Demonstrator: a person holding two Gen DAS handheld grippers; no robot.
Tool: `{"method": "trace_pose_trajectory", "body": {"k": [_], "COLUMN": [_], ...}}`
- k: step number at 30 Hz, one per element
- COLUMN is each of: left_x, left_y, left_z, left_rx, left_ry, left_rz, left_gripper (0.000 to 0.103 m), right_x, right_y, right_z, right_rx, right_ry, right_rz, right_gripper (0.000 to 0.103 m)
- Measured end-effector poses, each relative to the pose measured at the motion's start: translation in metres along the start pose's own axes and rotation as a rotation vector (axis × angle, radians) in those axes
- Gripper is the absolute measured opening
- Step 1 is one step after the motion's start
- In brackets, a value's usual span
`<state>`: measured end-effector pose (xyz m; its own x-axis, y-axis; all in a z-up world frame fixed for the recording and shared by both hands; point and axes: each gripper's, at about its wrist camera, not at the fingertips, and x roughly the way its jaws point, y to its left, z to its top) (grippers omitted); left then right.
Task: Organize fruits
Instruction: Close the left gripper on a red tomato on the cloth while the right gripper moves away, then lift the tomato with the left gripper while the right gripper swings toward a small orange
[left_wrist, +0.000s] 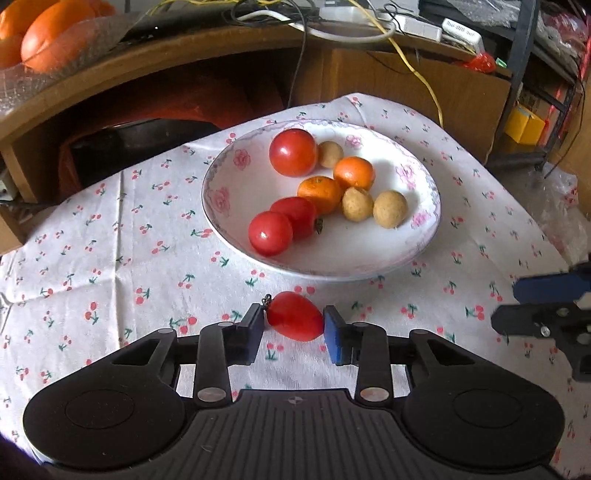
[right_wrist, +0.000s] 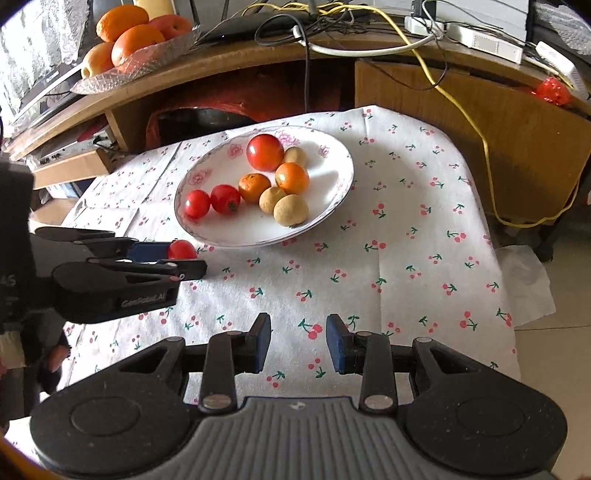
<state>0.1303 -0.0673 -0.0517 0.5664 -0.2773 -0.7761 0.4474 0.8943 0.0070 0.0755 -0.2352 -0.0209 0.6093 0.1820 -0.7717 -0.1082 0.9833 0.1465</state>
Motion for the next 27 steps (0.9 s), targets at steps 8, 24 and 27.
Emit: {"method": "trace_pose_trajectory", "body": {"k": [8, 24, 27], "left_x": [-0.034, -0.118, -0.132], "left_y": [-0.022, 0.036, 0.051], "left_z": [-0.027, -0.053, -0.044], "left_rx": [0.022, -0.082, -0.138], "left_ry": [0.037, -0.051, -0.097], "left_rz": [-0.042, 0.038, 0.064], "left_gripper": [0.041, 0.042, 0.042], "right_x": [0.009, -0.017, -0.031], "right_y": [0.016, 0.029, 0.027], "right_z": [-0.008, -0.017, -0.003], "right_rx": [-0.08, -0.117, -0.109], "right_ry": [0.044, -0.004, -0.054], "right_rz": [0.026, 0.026, 0.043], "right_gripper": [0.033, 0.033, 0.033]}}
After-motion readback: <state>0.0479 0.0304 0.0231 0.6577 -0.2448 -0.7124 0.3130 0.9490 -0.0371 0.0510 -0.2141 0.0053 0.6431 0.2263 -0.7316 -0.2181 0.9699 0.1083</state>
